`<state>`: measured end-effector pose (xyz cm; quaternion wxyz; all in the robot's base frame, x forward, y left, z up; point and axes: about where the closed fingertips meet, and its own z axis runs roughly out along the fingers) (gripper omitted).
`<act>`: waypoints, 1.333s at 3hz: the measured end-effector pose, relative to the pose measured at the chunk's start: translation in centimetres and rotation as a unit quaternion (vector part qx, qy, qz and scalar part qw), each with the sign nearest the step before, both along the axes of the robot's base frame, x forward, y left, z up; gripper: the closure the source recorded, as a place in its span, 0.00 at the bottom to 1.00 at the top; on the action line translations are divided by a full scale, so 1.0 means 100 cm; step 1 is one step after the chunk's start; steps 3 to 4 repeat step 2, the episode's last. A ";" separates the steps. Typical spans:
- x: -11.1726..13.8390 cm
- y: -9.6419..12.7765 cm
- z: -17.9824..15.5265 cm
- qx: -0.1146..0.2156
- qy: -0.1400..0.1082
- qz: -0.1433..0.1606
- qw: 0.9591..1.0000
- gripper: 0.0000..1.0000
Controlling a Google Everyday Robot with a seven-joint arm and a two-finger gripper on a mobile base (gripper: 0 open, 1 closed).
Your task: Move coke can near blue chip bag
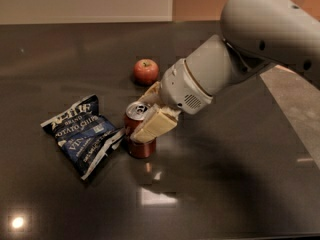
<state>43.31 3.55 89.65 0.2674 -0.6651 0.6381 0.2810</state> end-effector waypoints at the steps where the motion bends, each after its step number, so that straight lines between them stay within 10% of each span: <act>1: -0.001 0.002 0.001 -0.001 -0.001 0.002 1.000 0.00; 4: -0.001 0.002 0.001 -0.001 -0.001 0.002 1.000 0.00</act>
Offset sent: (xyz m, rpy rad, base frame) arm -0.0010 0.0012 0.0007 -0.0010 -0.0018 0.0028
